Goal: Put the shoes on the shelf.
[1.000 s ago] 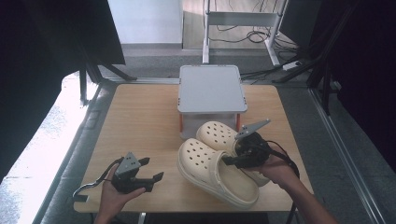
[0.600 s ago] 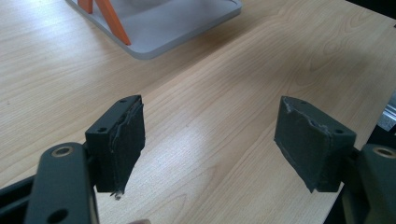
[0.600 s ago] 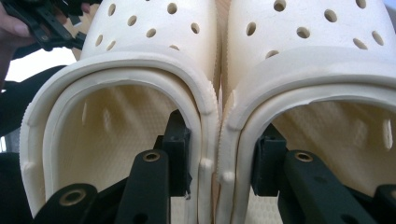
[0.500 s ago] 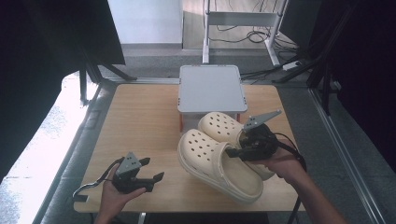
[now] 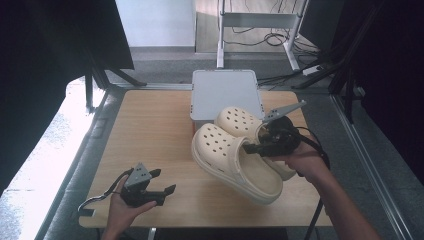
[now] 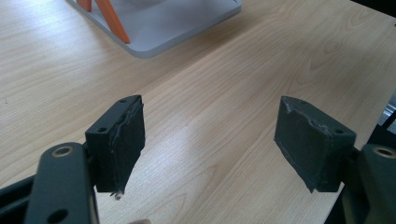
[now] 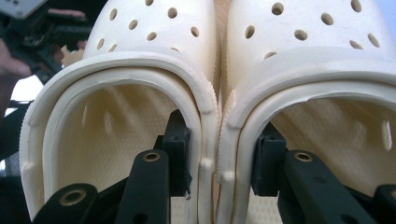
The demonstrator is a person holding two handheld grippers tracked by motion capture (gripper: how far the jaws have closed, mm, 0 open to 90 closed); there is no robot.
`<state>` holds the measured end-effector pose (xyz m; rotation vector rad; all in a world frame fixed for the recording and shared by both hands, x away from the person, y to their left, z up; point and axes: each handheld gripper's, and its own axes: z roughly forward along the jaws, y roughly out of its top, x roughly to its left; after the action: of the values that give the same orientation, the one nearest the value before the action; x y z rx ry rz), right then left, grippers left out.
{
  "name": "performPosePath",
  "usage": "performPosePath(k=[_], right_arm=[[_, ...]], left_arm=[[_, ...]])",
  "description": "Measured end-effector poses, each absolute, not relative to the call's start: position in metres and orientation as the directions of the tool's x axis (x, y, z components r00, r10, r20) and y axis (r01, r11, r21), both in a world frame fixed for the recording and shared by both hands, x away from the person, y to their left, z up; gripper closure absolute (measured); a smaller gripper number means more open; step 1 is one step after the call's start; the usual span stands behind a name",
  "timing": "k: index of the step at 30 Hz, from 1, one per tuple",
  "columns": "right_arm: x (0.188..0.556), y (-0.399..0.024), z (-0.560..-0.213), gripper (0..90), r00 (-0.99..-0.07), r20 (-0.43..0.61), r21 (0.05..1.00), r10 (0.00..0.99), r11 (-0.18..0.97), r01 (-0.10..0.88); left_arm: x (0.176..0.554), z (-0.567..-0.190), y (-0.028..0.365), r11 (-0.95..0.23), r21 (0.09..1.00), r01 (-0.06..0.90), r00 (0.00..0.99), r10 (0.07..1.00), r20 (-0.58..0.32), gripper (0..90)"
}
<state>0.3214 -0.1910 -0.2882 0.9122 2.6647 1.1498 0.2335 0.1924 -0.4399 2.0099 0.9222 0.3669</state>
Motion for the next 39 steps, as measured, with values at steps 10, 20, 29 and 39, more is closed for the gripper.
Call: performPosePath(k=[10,20,29,39], right_arm=[[0.349,-0.190,-0.279,65.7,-0.791,0.148,0.701,0.594,0.501,0.507],[0.378,-0.185,-0.272,65.7,-0.754,0.144,0.700,0.641,0.472,0.535],[0.398,-0.185,-0.273,65.7,-0.730,0.156,0.697,0.666,0.449,0.559],[0.415,-0.180,-0.274,65.7,-0.728,0.170,0.696,0.664,0.442,0.566]], left_arm=[[0.234,-0.440,0.194,-0.345,0.812,0.470,0.680,0.729,-0.084,24.9],[0.234,-0.440,0.196,-0.342,0.814,0.470,0.677,0.731,-0.084,24.9],[0.234,-0.440,0.195,-0.341,0.814,0.471,0.679,0.729,-0.087,24.9],[0.234,-0.440,0.195,-0.342,0.813,0.472,0.679,0.729,-0.087,24.9]])
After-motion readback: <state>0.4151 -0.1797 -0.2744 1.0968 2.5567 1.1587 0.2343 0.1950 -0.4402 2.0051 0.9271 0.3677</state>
